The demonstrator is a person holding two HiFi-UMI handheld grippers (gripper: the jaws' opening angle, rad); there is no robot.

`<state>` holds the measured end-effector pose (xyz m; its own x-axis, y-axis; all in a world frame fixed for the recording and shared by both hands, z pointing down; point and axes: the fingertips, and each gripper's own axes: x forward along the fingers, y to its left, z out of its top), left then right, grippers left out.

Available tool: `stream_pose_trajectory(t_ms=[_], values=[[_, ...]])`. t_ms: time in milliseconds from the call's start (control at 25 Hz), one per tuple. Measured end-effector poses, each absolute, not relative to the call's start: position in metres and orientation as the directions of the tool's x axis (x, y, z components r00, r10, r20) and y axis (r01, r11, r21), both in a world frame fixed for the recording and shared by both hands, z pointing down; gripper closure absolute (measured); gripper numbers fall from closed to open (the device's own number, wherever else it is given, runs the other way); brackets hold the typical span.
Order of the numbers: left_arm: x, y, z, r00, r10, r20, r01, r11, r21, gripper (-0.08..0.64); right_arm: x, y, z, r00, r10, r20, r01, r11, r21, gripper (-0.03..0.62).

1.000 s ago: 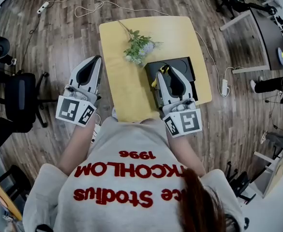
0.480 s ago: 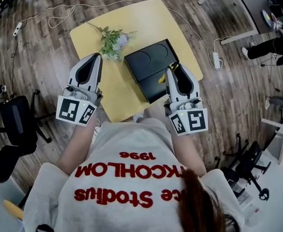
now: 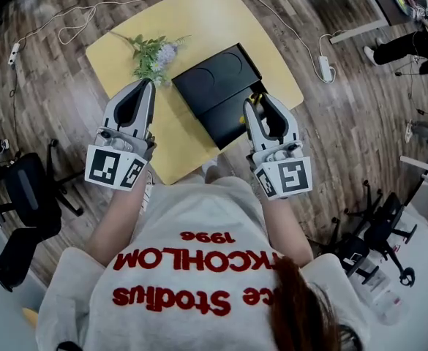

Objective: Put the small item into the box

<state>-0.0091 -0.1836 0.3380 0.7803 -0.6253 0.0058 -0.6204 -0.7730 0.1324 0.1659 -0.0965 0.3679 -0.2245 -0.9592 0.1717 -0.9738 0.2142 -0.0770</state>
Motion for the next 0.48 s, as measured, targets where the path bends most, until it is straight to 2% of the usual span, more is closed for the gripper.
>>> stream_pose_trajectory(t_ms=[280, 480], values=[[-0.002, -0.181, 0.359, 0.783, -0.619, 0.06, -0.621, -0.77, 0.147, 0.554, 0.158, -0.101, 0.431, -0.328, -0.888, 0.323, -0.932, 0.36, 0.045, 0.476], [-0.003, -0.181, 0.373, 0.774, -0.626, 0.095, -0.633, -0.76, 0.15, 0.554, 0.154, -0.097, 0.49, -0.366, -0.789, 0.494, -0.865, 0.484, 0.132, 0.474]])
